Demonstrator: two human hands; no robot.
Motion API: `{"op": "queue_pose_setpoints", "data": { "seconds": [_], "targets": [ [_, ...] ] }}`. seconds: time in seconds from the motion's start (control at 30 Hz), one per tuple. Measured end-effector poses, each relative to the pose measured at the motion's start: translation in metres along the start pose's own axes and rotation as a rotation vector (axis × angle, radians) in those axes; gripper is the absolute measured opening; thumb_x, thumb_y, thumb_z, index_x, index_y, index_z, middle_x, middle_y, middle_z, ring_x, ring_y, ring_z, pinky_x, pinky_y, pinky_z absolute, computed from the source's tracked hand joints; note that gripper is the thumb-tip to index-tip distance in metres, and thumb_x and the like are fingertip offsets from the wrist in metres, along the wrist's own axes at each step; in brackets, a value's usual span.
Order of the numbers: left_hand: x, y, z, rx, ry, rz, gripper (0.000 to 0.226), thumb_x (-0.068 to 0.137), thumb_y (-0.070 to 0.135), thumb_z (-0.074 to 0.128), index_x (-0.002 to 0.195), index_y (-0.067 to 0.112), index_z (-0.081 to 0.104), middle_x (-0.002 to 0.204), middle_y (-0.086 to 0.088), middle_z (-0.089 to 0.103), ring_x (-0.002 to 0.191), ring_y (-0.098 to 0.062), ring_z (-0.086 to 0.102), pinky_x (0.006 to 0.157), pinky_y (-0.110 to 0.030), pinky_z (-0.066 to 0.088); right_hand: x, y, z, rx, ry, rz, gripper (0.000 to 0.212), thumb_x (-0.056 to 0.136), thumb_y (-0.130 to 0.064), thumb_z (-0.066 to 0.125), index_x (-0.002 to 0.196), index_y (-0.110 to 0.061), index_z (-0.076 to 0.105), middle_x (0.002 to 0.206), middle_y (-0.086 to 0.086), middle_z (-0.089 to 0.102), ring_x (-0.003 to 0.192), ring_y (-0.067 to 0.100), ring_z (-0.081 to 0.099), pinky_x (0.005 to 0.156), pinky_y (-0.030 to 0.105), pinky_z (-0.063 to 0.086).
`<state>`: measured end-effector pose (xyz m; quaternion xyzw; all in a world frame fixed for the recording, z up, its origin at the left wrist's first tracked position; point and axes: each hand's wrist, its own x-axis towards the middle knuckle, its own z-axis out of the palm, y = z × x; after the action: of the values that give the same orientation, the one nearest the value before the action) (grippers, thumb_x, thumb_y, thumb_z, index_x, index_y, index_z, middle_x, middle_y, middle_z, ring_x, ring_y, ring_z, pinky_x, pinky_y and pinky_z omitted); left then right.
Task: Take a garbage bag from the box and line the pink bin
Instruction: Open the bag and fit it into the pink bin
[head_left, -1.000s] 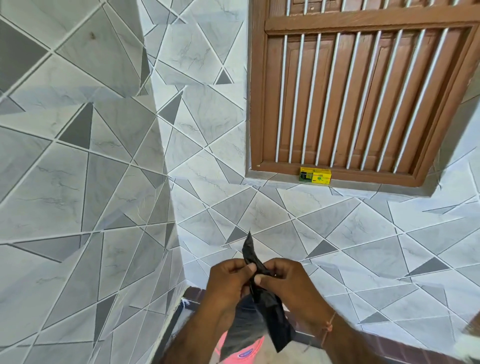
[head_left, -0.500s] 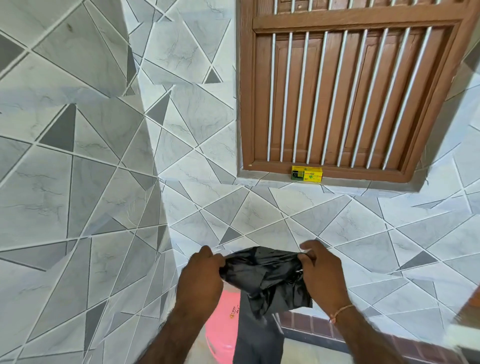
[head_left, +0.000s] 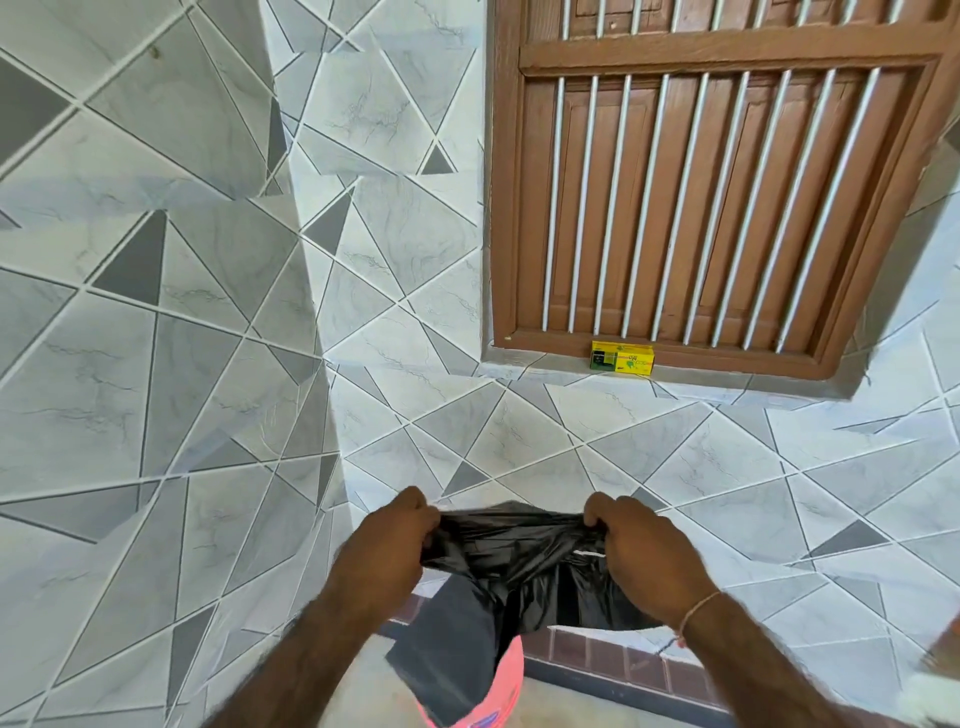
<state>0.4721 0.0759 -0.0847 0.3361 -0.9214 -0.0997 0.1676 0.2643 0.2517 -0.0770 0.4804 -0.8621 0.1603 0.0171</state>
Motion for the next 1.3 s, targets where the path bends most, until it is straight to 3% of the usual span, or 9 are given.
{"op": "queue_pose_setpoints", "data": {
  "seconds": [0.27,0.43,0.53,0.7,0.77,0.87,0.97,1.07,1.3],
  "targets": [
    [0.008,-0.011,-0.006,-0.005,0.230,-0.231,0.015,0.084,0.010,0.060,0.093,0.018,0.069,0.097,-0.003,0.066,0.084,-0.023,0.066,0.077,-0.037,0.057,0.000,0.000,0.009,0.128,-0.013,0.004,0.020,0.087,-0.008,0.040,0.096,-0.024,0.048,0.081,0.000,0.053,0.071,0.024,0.052,0.066,0.035,0.043],
    [0.006,-0.006,-0.013,-0.129,0.065,-0.113,0.029,0.091,0.010,0.057,0.115,0.022,0.068,0.111,-0.003,0.069,0.100,-0.022,0.065,0.095,-0.030,0.050,0.006,0.017,0.004,0.078,0.060,0.138,0.016,0.077,-0.011,0.050,0.088,-0.023,0.048,0.083,0.003,0.059,0.078,0.029,0.057,0.067,0.033,0.043],
    [0.004,0.006,-0.028,-0.346,-0.014,-0.041,0.044,0.091,-0.002,0.051,0.124,0.025,0.061,0.115,0.002,0.065,0.099,-0.015,0.061,0.084,-0.013,0.046,0.011,0.026,0.002,-0.099,0.143,0.170,0.025,0.073,-0.002,0.050,0.092,-0.016,0.057,0.089,0.009,0.062,0.086,0.035,0.060,0.069,0.038,0.048],
    [-0.003,0.034,-0.042,-0.666,-0.133,0.131,0.083,0.070,-0.026,0.034,0.117,0.037,0.060,0.108,0.019,0.065,0.103,0.008,0.060,0.090,-0.007,0.044,0.021,-0.020,-0.005,0.282,0.495,-0.211,0.026,0.078,-0.010,0.059,0.103,-0.015,0.064,0.106,0.000,0.062,0.102,0.019,0.054,0.093,0.025,0.037],
    [-0.003,0.043,-0.042,-0.687,-0.126,0.174,0.088,0.070,-0.028,0.030,0.106,0.048,0.054,0.105,0.027,0.059,0.099,0.022,0.054,0.083,0.000,0.040,0.020,-0.048,-0.007,0.380,0.355,-0.379,0.037,0.084,-0.024,0.064,0.119,-0.024,0.053,0.118,-0.013,0.050,0.112,0.004,0.043,0.101,0.012,0.028],
    [-0.002,0.044,-0.036,-0.707,-0.125,0.193,0.074,0.086,-0.018,0.041,0.103,0.052,0.058,0.101,0.023,0.065,0.098,0.016,0.058,0.082,-0.003,0.043,0.025,-0.066,-0.006,0.408,0.072,-0.371,0.043,0.087,-0.017,0.055,0.121,-0.038,0.039,0.110,-0.005,0.063,0.100,0.014,0.057,0.093,0.030,0.046],
    [-0.001,0.029,-0.032,-0.427,-0.054,0.265,0.041,0.090,0.012,0.056,0.110,0.047,0.060,0.112,0.013,0.067,0.103,-0.003,0.061,0.094,-0.026,0.050,0.028,-0.059,-0.011,0.443,0.047,-0.281,0.042,0.078,-0.004,0.042,0.101,-0.039,0.037,0.085,-0.002,0.062,0.079,0.026,0.056,0.075,0.040,0.047],
    [0.002,0.013,-0.025,0.127,-0.099,0.317,0.042,0.081,0.019,0.062,0.118,0.040,0.059,0.116,0.010,0.061,0.107,-0.017,0.057,0.091,-0.035,0.051,0.025,-0.054,-0.016,0.348,0.017,-0.301,0.030,0.074,-0.003,0.040,0.085,-0.031,0.034,0.075,0.000,0.052,0.070,0.027,0.047,0.064,0.040,0.042],
    [-0.002,-0.007,-0.018,0.404,-0.223,0.005,0.026,0.090,0.013,0.052,0.115,0.013,0.058,0.115,-0.007,0.063,0.108,-0.027,0.062,0.091,-0.038,0.052,0.029,-0.033,-0.023,-0.034,0.077,-0.334,0.024,0.076,-0.019,0.041,0.088,-0.019,0.062,0.096,0.005,0.056,0.084,0.031,0.058,0.066,0.037,0.044]
  ]
}}
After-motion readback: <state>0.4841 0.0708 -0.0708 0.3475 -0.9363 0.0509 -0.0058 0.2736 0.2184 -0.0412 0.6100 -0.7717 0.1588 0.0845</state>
